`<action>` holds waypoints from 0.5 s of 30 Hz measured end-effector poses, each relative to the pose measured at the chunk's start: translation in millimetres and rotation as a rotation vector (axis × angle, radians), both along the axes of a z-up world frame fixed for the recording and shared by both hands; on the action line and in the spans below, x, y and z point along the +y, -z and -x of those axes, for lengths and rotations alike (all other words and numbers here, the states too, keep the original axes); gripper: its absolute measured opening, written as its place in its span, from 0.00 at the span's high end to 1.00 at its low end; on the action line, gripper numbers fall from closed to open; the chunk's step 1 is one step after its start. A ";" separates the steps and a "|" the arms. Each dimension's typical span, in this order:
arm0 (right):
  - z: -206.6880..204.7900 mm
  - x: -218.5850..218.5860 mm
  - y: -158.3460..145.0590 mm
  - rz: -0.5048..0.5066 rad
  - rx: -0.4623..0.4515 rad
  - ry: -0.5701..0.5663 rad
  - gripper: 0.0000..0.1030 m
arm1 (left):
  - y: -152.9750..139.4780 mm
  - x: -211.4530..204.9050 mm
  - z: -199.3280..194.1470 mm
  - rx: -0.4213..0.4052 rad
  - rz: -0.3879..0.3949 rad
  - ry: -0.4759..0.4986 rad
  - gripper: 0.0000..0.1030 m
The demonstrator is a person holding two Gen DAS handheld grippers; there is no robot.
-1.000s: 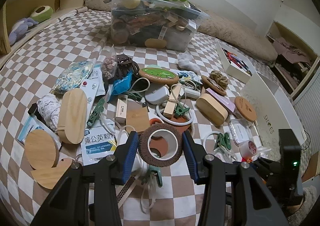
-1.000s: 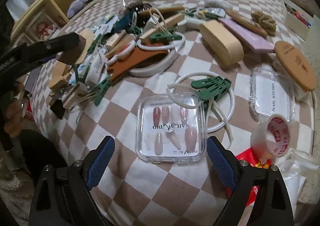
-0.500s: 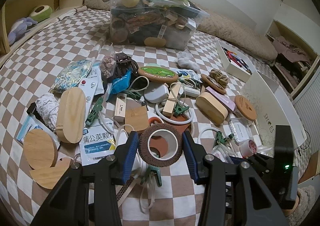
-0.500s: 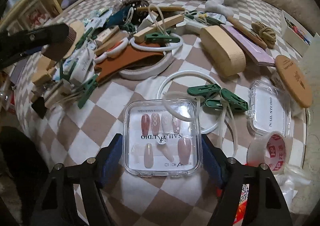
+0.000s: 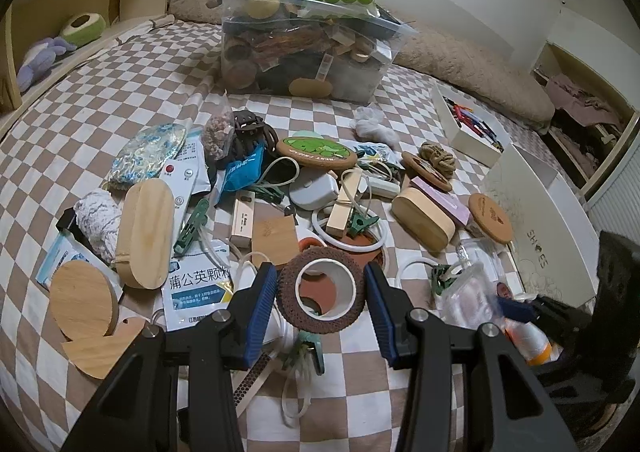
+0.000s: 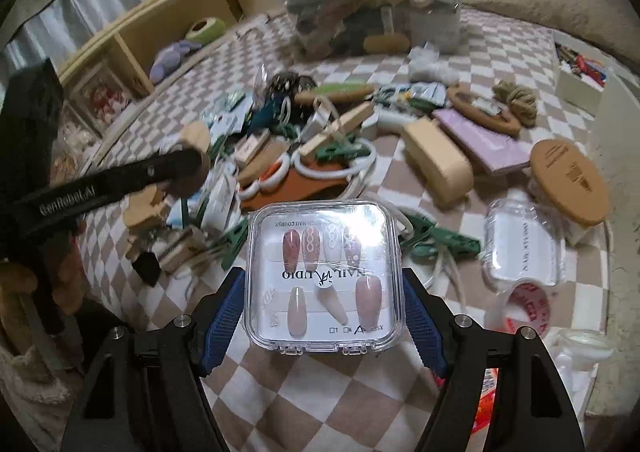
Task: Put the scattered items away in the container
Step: 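Lift the nail case with the right tool while the left tool holds the tape roll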
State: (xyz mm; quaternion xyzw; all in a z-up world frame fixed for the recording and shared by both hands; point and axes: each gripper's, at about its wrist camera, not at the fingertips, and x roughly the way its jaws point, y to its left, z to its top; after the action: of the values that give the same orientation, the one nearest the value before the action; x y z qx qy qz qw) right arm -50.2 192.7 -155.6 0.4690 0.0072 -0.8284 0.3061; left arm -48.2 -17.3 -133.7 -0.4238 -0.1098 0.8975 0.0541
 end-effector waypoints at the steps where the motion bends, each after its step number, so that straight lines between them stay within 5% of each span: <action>1: 0.1 1.8 -2.8 0.006 0.008 0.007 0.26 | -1.3 0.5 -0.4 0.004 0.002 0.002 0.56; 15: -0.5 18.8 -36.3 0.077 0.111 0.078 0.26 | -13.2 7.8 -3.0 0.034 0.007 0.019 0.56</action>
State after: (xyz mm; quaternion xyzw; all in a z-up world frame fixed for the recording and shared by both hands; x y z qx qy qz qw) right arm -49.7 211.5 -119.3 0.4100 -0.0258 -0.8641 0.2907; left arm -45.1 -9.5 -120.5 -0.4096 -0.1015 0.9044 0.0631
